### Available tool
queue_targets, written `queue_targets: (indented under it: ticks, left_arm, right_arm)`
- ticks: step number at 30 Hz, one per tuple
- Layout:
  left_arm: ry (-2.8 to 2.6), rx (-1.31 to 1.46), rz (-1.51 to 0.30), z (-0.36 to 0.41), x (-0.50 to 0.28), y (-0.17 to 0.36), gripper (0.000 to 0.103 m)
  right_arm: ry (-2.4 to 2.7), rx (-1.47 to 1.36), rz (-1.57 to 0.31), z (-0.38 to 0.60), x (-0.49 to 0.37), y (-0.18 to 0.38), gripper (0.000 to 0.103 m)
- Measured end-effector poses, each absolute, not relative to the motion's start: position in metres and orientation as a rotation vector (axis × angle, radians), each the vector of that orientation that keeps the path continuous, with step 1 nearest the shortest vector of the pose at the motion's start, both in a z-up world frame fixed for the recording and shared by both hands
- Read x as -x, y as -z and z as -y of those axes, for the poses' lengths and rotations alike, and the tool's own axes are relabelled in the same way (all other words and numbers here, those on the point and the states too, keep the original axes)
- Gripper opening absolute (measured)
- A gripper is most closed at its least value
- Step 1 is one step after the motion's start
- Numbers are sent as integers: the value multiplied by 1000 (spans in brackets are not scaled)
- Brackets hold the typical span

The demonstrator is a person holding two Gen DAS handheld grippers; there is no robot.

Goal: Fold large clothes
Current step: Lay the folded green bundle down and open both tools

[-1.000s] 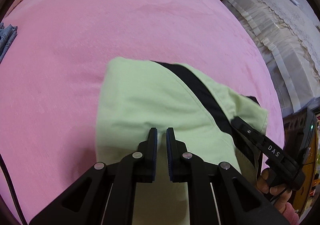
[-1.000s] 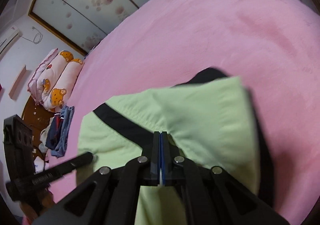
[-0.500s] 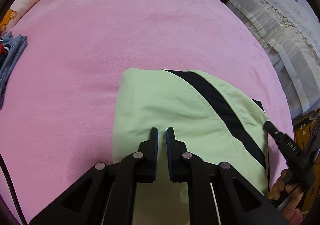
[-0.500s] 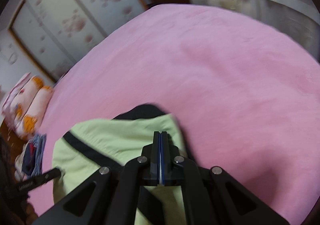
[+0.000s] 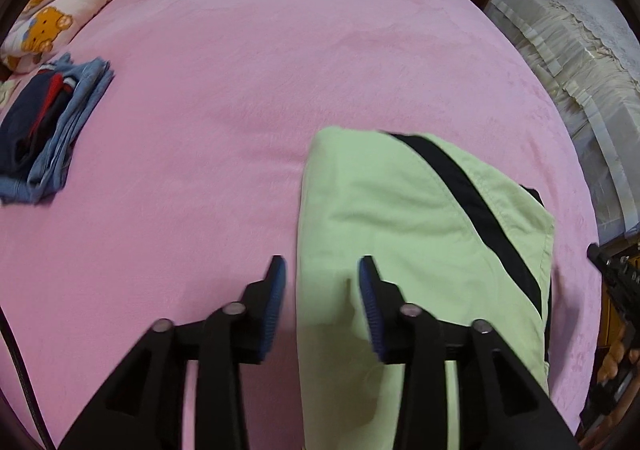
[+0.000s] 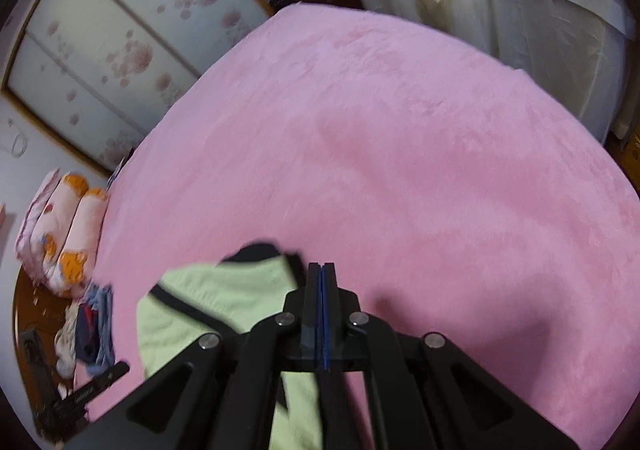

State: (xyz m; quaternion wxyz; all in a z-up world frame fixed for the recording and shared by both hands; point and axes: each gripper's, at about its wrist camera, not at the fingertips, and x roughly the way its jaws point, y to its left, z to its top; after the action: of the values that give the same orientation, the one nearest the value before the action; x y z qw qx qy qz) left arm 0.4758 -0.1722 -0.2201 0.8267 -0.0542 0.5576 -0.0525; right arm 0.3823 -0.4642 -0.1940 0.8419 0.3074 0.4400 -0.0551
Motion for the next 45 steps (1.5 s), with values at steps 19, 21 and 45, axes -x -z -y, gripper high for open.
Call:
queue_targets:
  ticks: [19,21,45]
  left_arm:
    - [168,105,-1336,191,-402,244,44]
    - [168,105,-1342,191,-401,245,44]
    - [158,77,-1386,187,-399,255,46]
  right_arm:
    - [0,-540,-1291,397,-351,238,29]
    - [-4,-489,-1312,395,-353,242,30]
    - [17,-350,-1251,395,-348,241,7]
